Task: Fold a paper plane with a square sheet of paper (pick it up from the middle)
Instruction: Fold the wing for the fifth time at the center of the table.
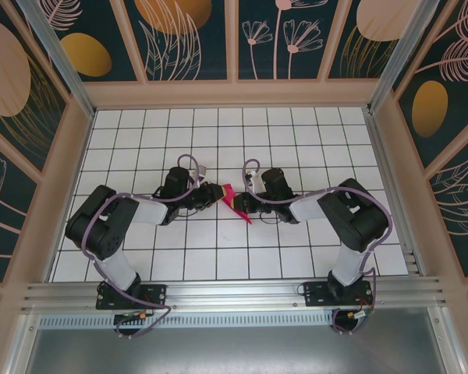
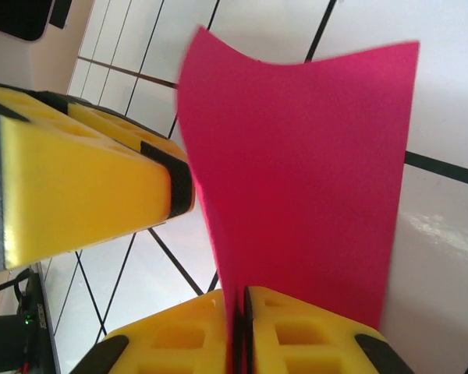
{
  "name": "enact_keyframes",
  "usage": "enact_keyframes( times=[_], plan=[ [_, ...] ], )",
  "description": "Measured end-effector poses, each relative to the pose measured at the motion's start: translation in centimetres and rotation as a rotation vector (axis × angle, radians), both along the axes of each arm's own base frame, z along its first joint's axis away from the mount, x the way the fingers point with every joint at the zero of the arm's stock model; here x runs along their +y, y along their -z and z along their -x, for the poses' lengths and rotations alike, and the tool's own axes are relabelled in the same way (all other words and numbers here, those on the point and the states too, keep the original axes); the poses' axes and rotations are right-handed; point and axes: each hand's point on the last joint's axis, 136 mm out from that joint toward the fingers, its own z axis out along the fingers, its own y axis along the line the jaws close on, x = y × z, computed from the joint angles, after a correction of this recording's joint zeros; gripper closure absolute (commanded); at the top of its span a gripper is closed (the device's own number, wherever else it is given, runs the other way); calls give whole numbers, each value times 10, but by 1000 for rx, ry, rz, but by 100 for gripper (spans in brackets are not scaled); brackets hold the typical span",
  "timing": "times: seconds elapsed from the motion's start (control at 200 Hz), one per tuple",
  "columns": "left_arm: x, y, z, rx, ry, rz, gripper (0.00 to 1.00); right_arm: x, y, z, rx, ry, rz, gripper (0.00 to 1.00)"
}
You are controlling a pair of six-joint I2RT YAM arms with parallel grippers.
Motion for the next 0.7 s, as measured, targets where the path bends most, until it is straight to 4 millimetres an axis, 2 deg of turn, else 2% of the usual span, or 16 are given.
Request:
enact_keyframes(
  times=[0.065,0.245,0.315,0.38,0.595,0.701],
  plan=[
    [0,2,0,5,0,-3,78,0,2,1,8,1,0,89],
    [0,5,0,9,1,-4,78,-1,7,3,30,3,4,88],
    [-1,5,0,8,2,-4,78,-1,10,4,41,4,6,95],
    [-1,5,1,7,4,-3,78,-1,13,5,54,1,5,97],
    [-4,3,1,-3,14,8,78,-3,26,8,89,-1,21,98],
    [-4,7,2,4,17,6,78,-2,26,8,99,-2,16,98]
  ],
)
